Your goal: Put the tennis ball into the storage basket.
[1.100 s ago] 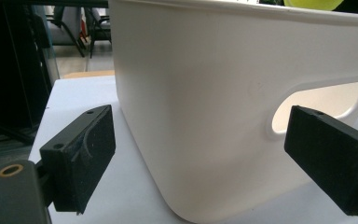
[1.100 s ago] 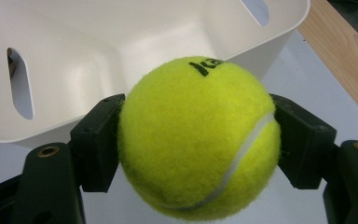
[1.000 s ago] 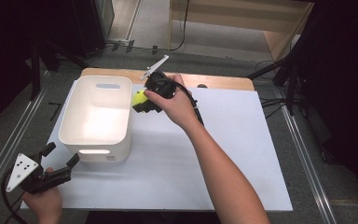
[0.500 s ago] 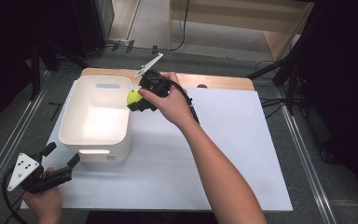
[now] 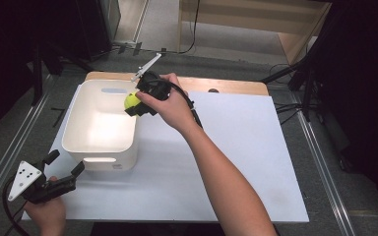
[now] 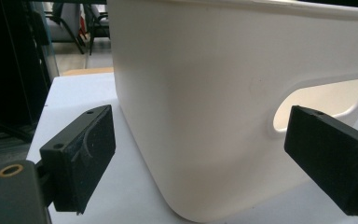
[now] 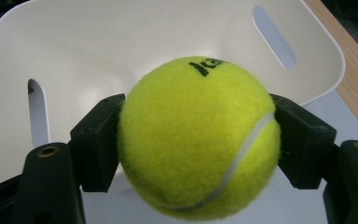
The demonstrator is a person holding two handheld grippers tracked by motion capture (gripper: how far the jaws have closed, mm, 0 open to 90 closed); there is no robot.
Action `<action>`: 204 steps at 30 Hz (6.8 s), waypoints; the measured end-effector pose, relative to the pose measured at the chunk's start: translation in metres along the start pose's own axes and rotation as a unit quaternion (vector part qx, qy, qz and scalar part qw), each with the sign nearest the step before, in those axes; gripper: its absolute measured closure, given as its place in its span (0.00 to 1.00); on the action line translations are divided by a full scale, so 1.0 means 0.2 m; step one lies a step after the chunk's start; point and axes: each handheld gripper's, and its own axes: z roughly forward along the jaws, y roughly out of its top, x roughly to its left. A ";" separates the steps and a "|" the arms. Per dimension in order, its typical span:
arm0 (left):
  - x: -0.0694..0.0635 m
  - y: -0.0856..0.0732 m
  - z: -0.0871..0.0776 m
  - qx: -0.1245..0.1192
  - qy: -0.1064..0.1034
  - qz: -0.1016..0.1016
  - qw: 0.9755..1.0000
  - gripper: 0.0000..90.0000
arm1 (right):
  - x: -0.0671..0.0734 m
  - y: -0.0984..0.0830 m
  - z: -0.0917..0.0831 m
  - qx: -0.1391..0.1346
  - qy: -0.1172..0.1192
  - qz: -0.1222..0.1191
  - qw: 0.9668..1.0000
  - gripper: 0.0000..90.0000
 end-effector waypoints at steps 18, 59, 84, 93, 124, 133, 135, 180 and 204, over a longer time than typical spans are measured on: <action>0.00 0.00 0.00 0.001 -0.001 0.000 1.000 0.10 | 0.05 0.05 0.10 0.012 0.011 -0.012 1.000 0.28; -0.01 0.00 0.01 0.006 0.001 0.004 1.000 0.10 | 0.09 -0.08 0.12 0.004 -0.031 -0.052 0.998 0.00; -0.01 0.00 0.01 0.009 0.002 0.008 1.000 0.10 | 0.05 -0.31 -0.01 -0.008 -0.051 -0.020 0.998 0.00; -0.01 0.00 0.01 0.009 0.002 0.009 1.000 0.10 | 0.03 -0.40 -0.05 -0.012 -0.059 -0.009 0.998 0.00; -0.02 0.00 0.02 0.016 0.004 0.019 1.000 0.10 | 0.00 -0.68 -0.17 -0.017 -0.086 0.029 0.996 0.00; -0.02 0.00 0.02 0.017 0.004 0.019 1.000 0.09 | 0.00 -0.76 -0.21 -0.026 -0.097 0.042 0.994 0.00; -0.03 0.00 0.02 0.016 0.004 0.019 1.000 0.10 | 0.00 -0.78 -0.22 -0.024 -0.098 0.045 0.994 0.00; -0.01 0.00 0.01 0.013 -0.001 0.010 1.000 0.09 | 0.08 -1.40 -0.46 -0.088 -0.146 0.131 0.977 0.00; -0.01 -0.01 0.01 0.014 0.003 0.014 1.000 0.09 | 0.20 -1.88 -0.65 -0.164 -0.166 0.180 0.956 0.00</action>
